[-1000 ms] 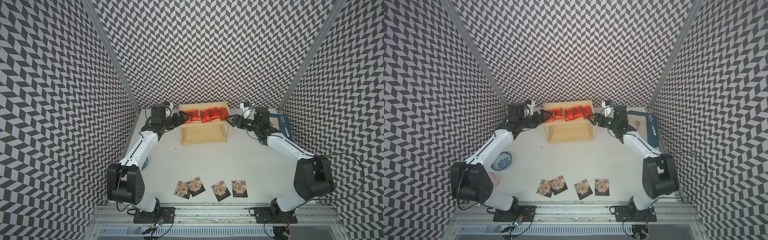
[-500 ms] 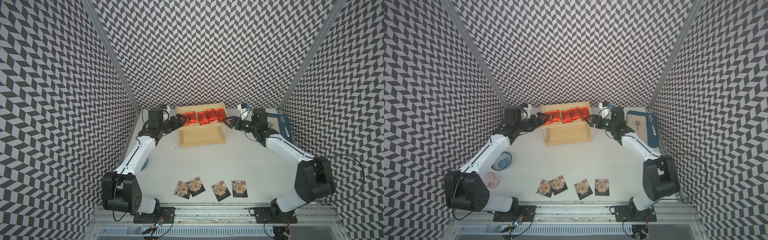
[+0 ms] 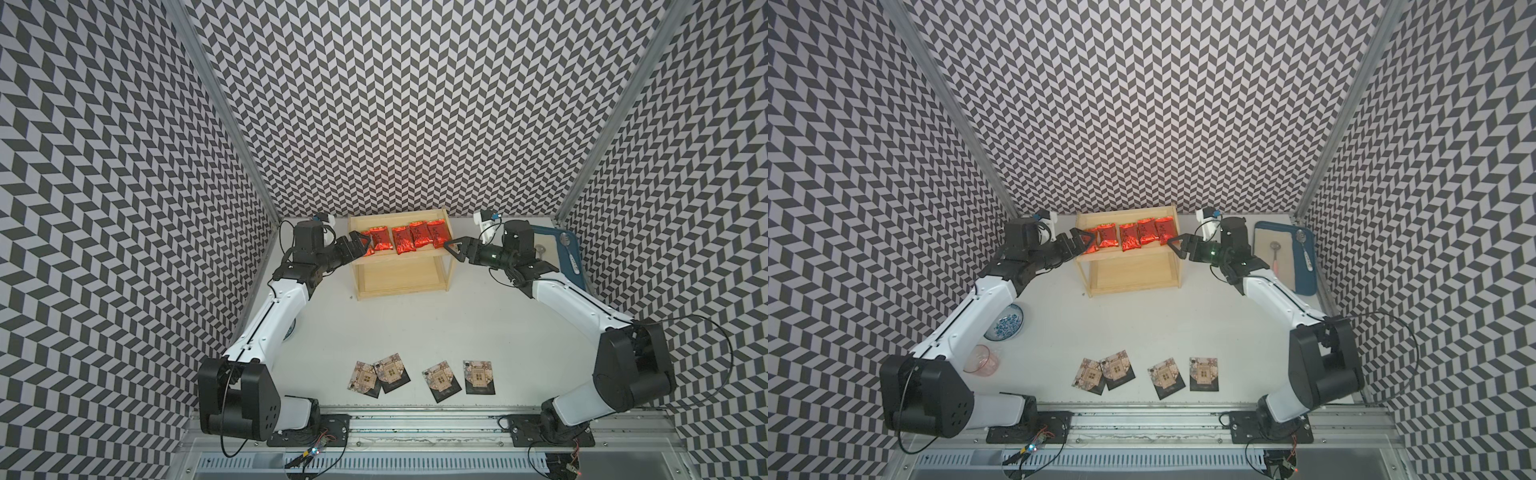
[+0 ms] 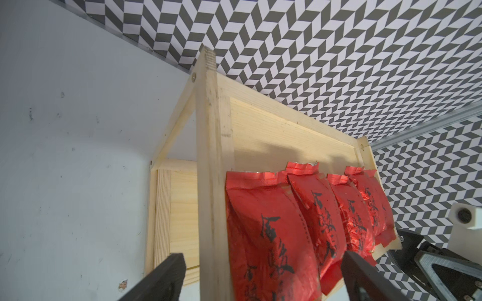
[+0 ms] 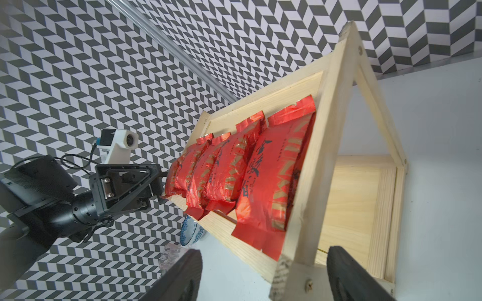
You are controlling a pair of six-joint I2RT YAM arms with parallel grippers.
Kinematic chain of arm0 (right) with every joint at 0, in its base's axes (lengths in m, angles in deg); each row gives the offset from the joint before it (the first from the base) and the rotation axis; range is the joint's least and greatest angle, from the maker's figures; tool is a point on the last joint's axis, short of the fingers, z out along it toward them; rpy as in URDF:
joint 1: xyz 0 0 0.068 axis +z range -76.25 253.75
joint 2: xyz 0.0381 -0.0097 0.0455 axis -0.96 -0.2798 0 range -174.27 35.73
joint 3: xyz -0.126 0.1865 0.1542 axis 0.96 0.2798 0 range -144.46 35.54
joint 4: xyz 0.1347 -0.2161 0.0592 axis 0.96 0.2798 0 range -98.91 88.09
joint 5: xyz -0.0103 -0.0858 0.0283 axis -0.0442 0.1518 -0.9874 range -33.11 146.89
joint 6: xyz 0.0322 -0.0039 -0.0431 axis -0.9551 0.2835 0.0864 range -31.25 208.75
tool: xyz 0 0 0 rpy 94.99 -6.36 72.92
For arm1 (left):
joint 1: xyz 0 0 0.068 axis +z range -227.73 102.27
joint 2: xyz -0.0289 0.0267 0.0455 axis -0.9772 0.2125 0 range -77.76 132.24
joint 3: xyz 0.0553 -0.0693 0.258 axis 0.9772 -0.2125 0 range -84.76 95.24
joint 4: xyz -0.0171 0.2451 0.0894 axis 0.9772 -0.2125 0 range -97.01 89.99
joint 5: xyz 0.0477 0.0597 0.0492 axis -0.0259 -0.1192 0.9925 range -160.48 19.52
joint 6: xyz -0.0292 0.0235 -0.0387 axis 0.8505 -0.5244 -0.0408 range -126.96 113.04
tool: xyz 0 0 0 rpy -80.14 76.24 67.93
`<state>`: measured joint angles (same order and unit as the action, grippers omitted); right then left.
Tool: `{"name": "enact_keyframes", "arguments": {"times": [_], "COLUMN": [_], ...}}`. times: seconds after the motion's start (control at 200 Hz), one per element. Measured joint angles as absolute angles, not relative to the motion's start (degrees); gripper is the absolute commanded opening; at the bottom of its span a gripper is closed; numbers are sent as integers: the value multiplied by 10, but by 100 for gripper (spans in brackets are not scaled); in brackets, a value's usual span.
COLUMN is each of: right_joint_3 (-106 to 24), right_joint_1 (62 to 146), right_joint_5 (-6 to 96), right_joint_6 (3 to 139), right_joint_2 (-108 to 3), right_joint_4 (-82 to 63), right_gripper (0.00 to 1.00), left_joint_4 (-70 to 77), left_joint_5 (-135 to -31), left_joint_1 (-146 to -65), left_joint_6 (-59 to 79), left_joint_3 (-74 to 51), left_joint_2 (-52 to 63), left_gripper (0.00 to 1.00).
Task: Place the tea bags on the shelf by color
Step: Move the shelf to the center of the board, then move the tea bag to the center of the board.
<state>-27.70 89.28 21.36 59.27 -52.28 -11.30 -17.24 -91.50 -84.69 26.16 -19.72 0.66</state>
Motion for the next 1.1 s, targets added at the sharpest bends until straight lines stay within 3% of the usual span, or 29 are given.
{"name": "enact_keyframes", "arguments": {"times": [0.31, 0.521, 0.646, 0.811, 0.976, 1.101], "right_joint_3": [-270, -144, -50, 51, 107, 109], "right_joint_1": [846, 880, 966, 1145, 1311, 1387], "right_joint_5": [251, 308, 367, 464, 550, 586], "right_joint_6": [622, 653, 663, 668, 682, 701], "right_joint_2": [-485, -343, -250, -188, -213, -290], "right_joint_4": [-78, -64, -61, -78, -129, -190], "right_gripper": [80, 78, 76, 68, 55, 43], "left_joint_4": [-206, -224, -234, -255, -268, -276], "left_joint_5": [-844, -815, -805, -804, -823, -839], "left_joint_1": [-847, -845, -845, -845, -848, -869], "left_joint_6": [248, 242, 244, 256, 276, 293], "left_joint_3": [-197, -232, -287, -374, -459, -492], "left_joint_2": [-23, -110, -172, -233, -275, -291], "left_gripper": [100, 97, 92, 85, 79, 75]}}
